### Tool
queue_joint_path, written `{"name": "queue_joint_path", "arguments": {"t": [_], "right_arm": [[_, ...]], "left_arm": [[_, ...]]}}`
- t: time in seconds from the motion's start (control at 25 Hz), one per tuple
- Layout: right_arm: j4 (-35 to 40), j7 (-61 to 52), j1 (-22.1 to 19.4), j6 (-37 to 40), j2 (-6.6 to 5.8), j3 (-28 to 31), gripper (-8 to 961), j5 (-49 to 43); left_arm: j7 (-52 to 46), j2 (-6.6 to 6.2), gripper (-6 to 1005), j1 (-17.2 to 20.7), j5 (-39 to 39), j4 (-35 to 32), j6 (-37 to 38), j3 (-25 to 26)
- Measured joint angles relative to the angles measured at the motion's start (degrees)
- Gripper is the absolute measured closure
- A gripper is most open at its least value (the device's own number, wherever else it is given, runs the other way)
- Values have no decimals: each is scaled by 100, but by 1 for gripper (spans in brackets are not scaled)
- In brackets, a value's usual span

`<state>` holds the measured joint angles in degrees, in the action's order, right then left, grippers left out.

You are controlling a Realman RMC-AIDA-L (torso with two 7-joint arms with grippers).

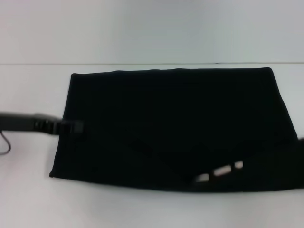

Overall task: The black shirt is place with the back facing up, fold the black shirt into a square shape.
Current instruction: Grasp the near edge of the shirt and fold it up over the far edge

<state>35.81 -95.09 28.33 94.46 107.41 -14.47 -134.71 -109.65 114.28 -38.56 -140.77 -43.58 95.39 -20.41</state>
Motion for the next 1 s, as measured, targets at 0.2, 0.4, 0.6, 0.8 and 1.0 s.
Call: {"name": "queue_joint_path", "arguments": {"t": [0.2,0.4,0.6,0.8,1.0], "right_arm": [[36,-734,382,-696,14,-647,949,-5],[-68,-1276,712,-1586,65,-1170,948,-5],[-478,-1442,1074,-2413,89,-1523,948,-4],[-880,-1456,1439,-3473,150,-1682,947,24],[-1211,-1464,1852,-4437,233,-1656,947,58]], "left_arm": [[-218,-9,1000,-218,-14,80,-861,-130],[-426,-20,1000,-326,8,193,-1612,-356],[-481,-38,999,-530,-24,470,-2315,-607],[-642,-3,1000,-654,-28,585,-3045,-1183],[-791,7,1000,-755,-30,678,-3647,-1544]]}}
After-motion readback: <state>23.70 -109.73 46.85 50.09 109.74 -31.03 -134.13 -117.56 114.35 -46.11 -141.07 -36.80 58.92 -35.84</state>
